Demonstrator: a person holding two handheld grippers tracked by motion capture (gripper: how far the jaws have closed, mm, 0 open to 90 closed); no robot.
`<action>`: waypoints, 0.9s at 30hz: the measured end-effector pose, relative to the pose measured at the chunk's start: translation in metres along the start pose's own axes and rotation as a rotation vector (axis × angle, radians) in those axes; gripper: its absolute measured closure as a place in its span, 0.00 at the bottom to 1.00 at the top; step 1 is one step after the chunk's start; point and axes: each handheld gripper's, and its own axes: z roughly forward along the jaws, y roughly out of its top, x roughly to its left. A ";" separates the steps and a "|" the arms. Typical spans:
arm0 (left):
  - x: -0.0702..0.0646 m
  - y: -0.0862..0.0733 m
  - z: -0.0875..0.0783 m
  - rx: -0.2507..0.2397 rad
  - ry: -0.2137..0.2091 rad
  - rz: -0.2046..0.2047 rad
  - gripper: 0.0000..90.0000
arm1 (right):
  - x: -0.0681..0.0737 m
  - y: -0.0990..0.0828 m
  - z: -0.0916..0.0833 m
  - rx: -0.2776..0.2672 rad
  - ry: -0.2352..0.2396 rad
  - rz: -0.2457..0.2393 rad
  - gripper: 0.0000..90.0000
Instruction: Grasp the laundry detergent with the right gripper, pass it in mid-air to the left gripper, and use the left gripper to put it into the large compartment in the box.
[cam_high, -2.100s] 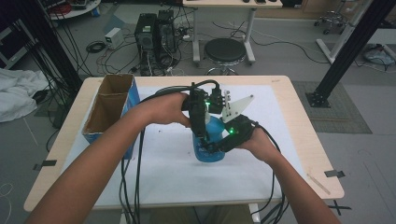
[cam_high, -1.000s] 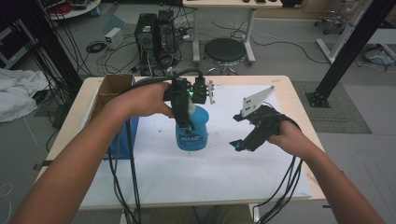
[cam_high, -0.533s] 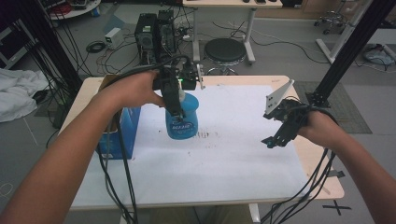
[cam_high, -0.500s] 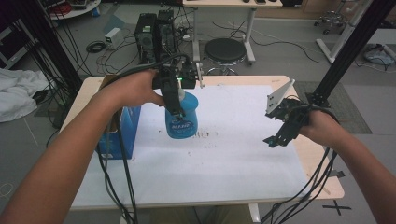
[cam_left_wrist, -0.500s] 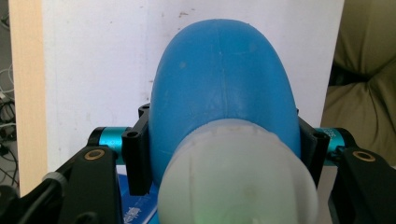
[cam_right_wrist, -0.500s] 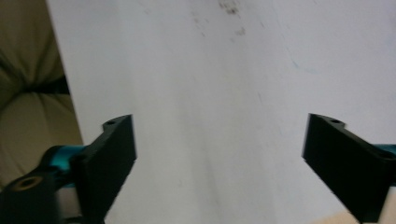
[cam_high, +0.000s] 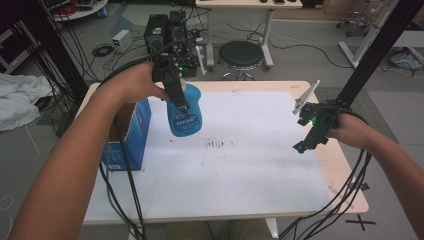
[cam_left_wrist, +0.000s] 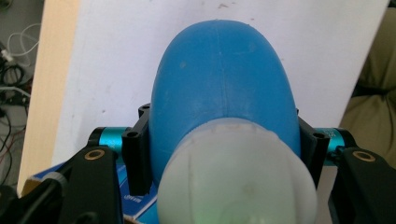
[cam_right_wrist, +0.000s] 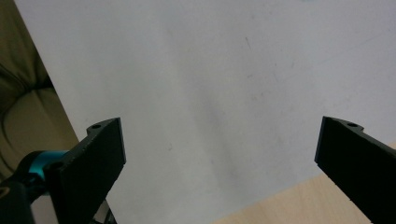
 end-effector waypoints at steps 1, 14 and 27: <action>0.002 -0.003 -0.001 0.000 0.005 -0.014 0.42 | 0.000 -0.001 0.001 -0.003 -0.007 0.011 0.01; 0.019 -0.028 -0.035 0.005 0.020 -0.114 0.42 | -0.001 -0.003 -0.003 -0.014 -0.019 -0.011 0.01; 0.028 -0.079 -0.086 -0.019 0.079 -0.238 0.42 | -0.002 -0.001 -0.008 -0.009 -0.040 -0.039 0.01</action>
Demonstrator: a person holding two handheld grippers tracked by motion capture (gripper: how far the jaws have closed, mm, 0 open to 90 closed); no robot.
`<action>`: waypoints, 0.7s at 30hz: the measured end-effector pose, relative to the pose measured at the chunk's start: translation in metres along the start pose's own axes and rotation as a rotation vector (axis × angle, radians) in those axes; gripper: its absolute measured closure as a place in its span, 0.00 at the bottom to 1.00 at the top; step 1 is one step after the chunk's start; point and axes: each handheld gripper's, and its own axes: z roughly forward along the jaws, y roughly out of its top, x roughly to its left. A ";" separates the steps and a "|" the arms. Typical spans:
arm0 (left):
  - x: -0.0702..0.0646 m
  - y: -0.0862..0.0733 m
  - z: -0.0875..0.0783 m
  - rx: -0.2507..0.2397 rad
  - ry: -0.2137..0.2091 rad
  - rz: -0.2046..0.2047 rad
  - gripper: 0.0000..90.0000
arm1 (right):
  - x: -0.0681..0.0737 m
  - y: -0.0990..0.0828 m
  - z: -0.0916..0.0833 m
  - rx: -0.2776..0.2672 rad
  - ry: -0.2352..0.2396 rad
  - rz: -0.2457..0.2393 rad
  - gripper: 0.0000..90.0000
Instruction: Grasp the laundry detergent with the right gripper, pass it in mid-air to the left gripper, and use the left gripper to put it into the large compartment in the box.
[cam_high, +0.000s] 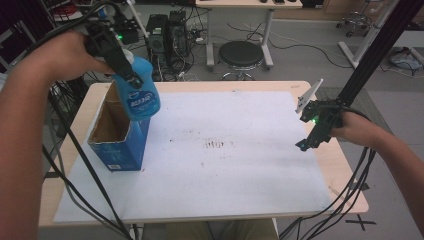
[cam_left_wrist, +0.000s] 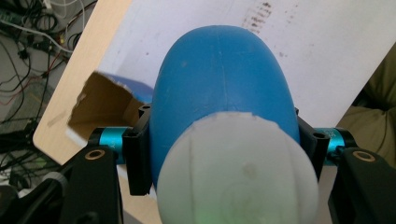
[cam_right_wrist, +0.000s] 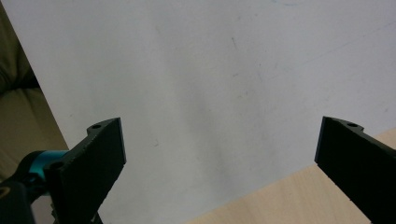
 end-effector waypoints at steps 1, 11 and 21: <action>0.001 -0.003 -0.002 0.002 0.003 -0.007 0.42 | 0.000 0.001 -0.001 0.000 -0.005 -0.002 0.01; 0.020 -0.039 -0.016 0.015 0.047 -0.079 0.42 | 0.000 0.003 -0.003 -0.004 -0.020 0.001 0.01; 0.031 -0.063 0.004 0.034 0.060 -0.106 0.42 | -0.001 0.002 -0.004 -0.008 -0.018 0.006 0.01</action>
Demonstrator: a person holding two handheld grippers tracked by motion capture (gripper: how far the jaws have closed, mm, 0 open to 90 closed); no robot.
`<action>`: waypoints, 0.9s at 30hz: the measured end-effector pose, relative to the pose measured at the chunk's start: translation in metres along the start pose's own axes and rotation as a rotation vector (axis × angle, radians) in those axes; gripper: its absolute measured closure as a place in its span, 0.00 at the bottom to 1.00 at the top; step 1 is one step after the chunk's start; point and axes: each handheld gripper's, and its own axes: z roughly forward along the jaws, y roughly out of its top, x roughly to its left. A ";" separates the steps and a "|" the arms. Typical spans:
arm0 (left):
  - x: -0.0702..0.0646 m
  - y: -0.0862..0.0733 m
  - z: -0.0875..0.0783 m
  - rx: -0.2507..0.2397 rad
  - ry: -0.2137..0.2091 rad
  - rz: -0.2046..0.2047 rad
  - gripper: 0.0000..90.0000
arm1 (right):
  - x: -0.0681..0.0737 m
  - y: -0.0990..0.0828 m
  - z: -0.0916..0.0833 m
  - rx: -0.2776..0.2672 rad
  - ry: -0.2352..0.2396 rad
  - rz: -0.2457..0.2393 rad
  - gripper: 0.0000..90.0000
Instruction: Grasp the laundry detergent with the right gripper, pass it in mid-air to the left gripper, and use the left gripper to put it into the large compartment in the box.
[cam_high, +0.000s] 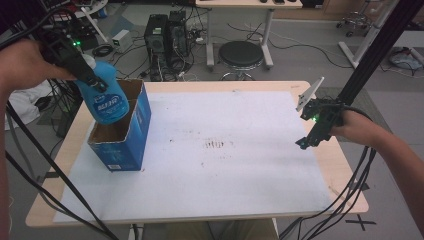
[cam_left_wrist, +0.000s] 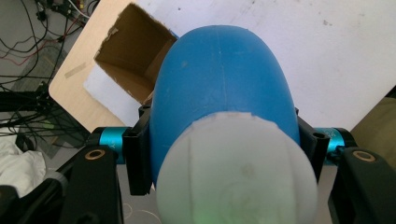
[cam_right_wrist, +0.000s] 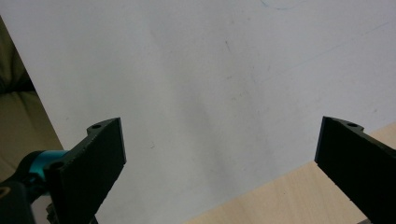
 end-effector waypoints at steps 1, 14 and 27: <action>0.001 -0.002 0.003 0.002 0.002 0.000 0.42 | 0.000 0.000 0.000 -0.001 0.000 0.003 0.01; 0.005 -0.014 0.054 0.024 -0.030 0.009 0.42 | 0.002 0.000 0.000 0.007 -0.007 0.001 0.01; 0.005 -0.029 0.117 0.067 -0.055 0.051 0.42 | 0.003 0.001 0.007 0.009 -0.006 0.004 0.01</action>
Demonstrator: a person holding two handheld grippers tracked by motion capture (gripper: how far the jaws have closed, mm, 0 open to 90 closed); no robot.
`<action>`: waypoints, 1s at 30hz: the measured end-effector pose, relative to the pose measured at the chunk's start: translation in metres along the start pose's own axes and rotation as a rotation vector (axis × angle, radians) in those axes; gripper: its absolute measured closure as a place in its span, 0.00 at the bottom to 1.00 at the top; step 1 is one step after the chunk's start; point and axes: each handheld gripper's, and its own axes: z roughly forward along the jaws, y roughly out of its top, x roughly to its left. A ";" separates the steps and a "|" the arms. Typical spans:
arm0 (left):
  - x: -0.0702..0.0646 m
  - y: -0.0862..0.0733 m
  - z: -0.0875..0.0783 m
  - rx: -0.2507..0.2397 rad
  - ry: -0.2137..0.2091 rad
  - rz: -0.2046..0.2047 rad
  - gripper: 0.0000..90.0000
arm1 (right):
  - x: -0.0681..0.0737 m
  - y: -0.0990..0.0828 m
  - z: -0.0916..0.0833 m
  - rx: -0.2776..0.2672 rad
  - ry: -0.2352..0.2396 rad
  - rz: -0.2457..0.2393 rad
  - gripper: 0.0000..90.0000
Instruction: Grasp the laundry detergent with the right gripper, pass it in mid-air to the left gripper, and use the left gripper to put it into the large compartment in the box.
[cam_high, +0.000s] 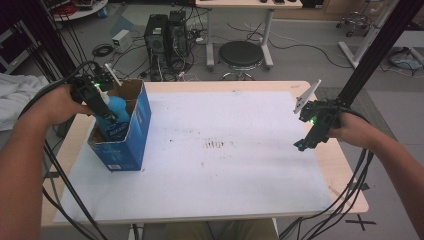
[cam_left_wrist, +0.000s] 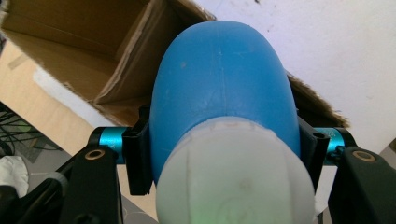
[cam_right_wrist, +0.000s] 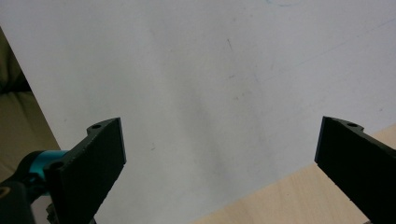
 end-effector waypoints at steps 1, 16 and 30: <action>0.000 0.000 0.004 0.002 -0.004 0.002 0.42 | 0.000 0.000 0.001 -0.003 0.003 -0.004 0.01; 0.006 -0.007 0.049 0.023 -0.043 0.003 0.42 | -0.001 0.002 0.008 0.003 0.021 -0.001 0.01; 0.008 -0.008 0.060 0.022 -0.050 -0.017 0.42 | 0.001 0.004 0.013 -0.002 0.030 0.005 0.01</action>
